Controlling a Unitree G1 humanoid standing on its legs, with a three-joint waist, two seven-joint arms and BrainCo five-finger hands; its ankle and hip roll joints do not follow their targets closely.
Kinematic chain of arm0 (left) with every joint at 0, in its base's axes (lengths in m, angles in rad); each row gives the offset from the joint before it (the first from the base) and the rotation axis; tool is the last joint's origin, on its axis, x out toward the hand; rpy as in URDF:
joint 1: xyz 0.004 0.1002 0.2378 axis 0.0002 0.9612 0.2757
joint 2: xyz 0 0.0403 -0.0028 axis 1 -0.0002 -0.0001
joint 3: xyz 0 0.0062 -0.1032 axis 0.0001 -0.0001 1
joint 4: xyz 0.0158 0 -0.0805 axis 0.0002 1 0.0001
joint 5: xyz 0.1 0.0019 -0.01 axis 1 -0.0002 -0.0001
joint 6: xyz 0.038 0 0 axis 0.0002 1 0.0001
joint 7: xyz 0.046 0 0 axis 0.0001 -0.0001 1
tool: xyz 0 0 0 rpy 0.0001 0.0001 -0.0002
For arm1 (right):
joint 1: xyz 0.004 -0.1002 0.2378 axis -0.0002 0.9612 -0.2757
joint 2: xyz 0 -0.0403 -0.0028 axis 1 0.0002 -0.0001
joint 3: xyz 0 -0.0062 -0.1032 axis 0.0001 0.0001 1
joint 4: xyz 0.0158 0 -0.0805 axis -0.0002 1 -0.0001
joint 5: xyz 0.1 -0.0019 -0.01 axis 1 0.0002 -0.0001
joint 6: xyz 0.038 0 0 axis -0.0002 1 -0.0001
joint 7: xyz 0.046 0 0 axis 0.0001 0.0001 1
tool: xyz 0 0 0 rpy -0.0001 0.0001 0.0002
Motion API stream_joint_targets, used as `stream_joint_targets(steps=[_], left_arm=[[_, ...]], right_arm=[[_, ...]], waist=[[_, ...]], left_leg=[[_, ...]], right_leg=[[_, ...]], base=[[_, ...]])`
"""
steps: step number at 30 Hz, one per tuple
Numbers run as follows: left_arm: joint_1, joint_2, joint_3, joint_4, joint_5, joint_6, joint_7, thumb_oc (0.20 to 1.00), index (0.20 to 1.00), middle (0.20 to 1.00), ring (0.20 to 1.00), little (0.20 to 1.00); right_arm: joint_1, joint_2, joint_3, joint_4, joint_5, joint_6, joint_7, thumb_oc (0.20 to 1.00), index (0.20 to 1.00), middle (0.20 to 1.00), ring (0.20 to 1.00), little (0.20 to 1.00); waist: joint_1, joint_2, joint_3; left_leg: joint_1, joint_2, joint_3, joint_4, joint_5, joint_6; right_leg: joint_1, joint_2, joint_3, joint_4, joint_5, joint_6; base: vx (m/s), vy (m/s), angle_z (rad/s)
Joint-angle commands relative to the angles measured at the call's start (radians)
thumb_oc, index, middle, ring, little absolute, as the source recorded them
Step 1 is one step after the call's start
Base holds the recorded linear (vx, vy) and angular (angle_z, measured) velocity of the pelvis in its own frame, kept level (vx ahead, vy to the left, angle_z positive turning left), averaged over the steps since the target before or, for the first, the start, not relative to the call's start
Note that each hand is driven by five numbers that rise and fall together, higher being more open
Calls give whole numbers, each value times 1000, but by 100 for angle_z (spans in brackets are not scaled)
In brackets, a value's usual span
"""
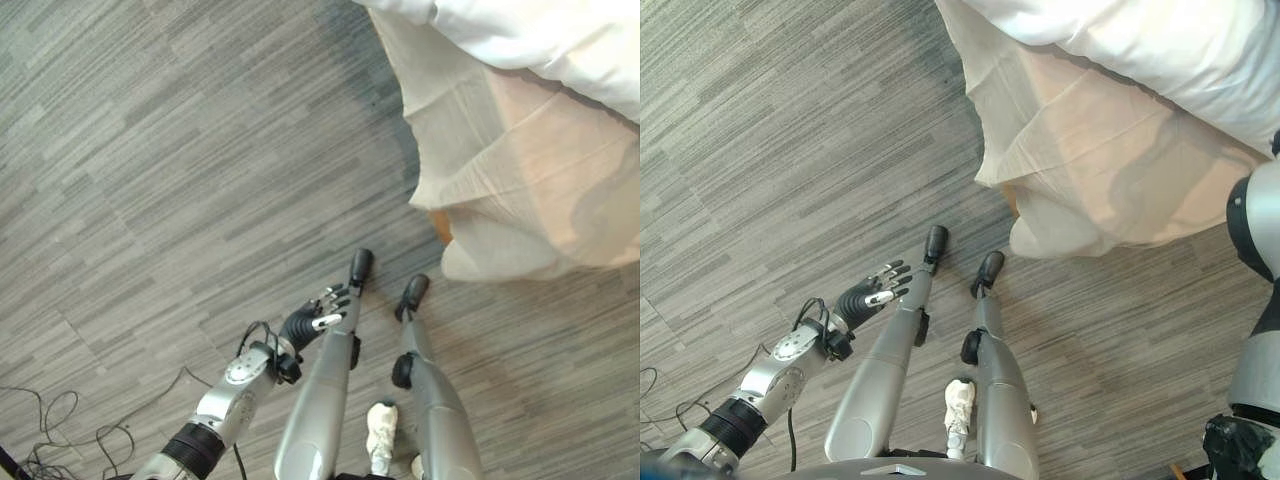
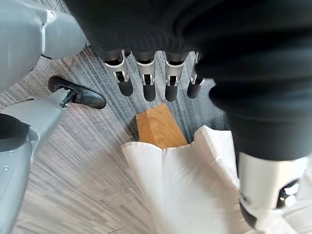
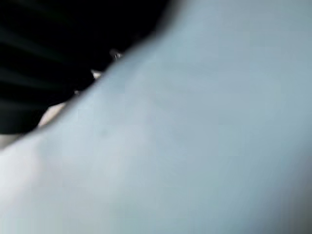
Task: Making the bed.
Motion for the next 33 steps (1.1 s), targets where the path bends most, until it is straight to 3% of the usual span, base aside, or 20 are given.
stream_joint_targets(steps=[1,2,3,6,7,9,10,16,21,24,30,31,33], left_arm=[[54,-31,-6,-47,12,-33,3,1000,1000,1000,1000,1000],[50,-40,20,-35,8,-41,11,1000,1000,1000,1000,1000],[50,-39,19,-35,8,-41,11,1000,1000,1000,1000,1000],[63,-68,71,0,33,-55,43,1000,1000,1000,1000,1000],[62,-67,70,-1,33,-55,43,1000,1000,1000,1000,1000],[69,-73,72,16,57,-56,51,1000,1000,1000,1000,1000],[75,-71,74,31,77,-49,51,1000,1000,1000,1000,1000],[94,-65,74,118,182,-41,38,1000,1000,1000,1000,1000],[123,-81,82,158,184,-29,15,1000,1000,1000,1000,1000],[142,-88,86,170,175,-23,-1,1000,1000,1000,1000,1000],[147,-79,68,157,166,-1,-36,1000,1000,1000,1000,1000],[154,-78,82,145,145,11,-63,1000,1000,1000,1000,1000],[155,-77,89,136,137,12,-70,1000,1000,1000,1000,1000]], right_arm=[[286,-40,50,40,-31,44,70,200,200,200,200,200],[424,-29,15,-116,-26,21,68,200,200,200,200,200],[427,-30,13,-118,-27,22,68,200,200,200,200,200],[800,-1,-110,-616,-47,3,103,200,200,200,200,200],[804,-2,-114,-618,-48,4,104,200,200,200,200,200],[1016,45,-197,-774,-79,-8,143,200,200,200,200,200],[1207,83,-256,-950,-130,-10,206,200,200,200,200,200],[1672,244,-322,-1164,-206,-16,389,200,200,200,200,200],[1701,275,-324,-1095,-239,8,409,200,200,200,200,200],[1686,300,-321,-1085,-176,8,415,200,200,200,200,200],[1545,391,-165,-970,-111,55,526,200,200,200,200,200],[1565,400,-169,-888,-86,65,546,1000,1000,1000,1000,1000],[1580,398,-178,-831,-84,68,548,1000,1000,1000,1000,1000]], waist=[[-17,4,7],[-38,-7,10],[-36,-9,10],[-108,-49,14],[-107,-50,12],[-132,-62,9],[-150,-64,-2],[-180,-41,-88],[-180,-16,-158],[-176,-3,-196],[-146,20,-259],[-144,31,-286],[-146,33,-295]], left_leg=[[64,31,-6,-56,23,-121],[84,34,2,-56,18,-120],[85,34,2,-56,17,-120],[152,47,29,-56,-5,-118],[149,46,28,-56,-3,-118],[195,48,39,-56,-19,-113],[243,49,49,-56,-35,-108],[439,48,90,-56,-94,-87],[547,45,102,-56,-119,-68],[597,42,109,-56,-130,-62],[658,43,110,-56,-140,-59],[673,42,112,-56,-142,-60],[679,43,111,-56,-143,-59]], right_leg=[[27,-62,73,-6,87,124],[39,-62,78,-6,89,124],[40,-62,79,-6,89,124],[90,-60,90,-6,87,122],[87,-61,90,-6,89,122],[128,-61,93,-6,85,121],[171,-65,93,-6,76,123],[345,-88,97,-6,28,129],[445,-97,93,-6,3,127],[492,-102,97,-6,-4,126],[556,-103,90,-6,-20,118],[573,-100,88,-6,-26,116],[579,-99,87,-6,-26,116]], base=[[15,79,-5],[9,60,-2],[10,58,-1],[11,44,-16],[25,21,-20],[47,16,-24],[82,36,-25],[114,37,-17],[95,27,-8],[67,12,5],[34,-16,-3],[0,0,0],[14,-7,5]])
